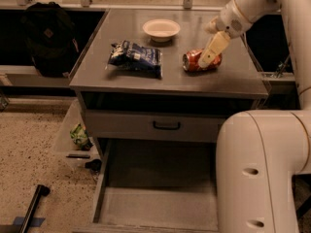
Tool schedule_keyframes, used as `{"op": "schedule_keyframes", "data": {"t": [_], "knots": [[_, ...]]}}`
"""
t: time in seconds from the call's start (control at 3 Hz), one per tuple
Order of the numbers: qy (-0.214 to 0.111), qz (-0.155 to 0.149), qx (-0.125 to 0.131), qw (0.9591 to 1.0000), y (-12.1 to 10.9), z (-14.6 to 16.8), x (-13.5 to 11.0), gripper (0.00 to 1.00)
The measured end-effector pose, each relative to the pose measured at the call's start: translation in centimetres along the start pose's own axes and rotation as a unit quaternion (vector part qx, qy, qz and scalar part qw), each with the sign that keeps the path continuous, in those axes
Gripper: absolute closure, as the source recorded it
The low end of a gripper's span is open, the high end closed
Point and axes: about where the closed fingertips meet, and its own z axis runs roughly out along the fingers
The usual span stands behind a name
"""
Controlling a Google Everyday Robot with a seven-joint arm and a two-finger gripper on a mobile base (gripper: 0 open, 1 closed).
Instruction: Place coke can into middle drawer
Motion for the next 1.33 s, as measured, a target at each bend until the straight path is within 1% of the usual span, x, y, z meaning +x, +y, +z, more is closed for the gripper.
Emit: {"op": "schedule_keyframes", "data": {"t": [0.33, 0.67, 1.0, 1.33], "knots": [[-0.009, 0.051, -0.017, 0.9985, -1.22, 4.24, 5.15, 0.0], [-0.009, 0.051, -0.017, 0.9985, -1.23, 4.24, 5.15, 0.0], [-0.009, 0.051, -0.017, 0.9985, -1.23, 4.24, 5.15, 0.19], [-0.009, 0.051, -0.017, 0.9985, -1.23, 4.24, 5.15, 0.42]]}}
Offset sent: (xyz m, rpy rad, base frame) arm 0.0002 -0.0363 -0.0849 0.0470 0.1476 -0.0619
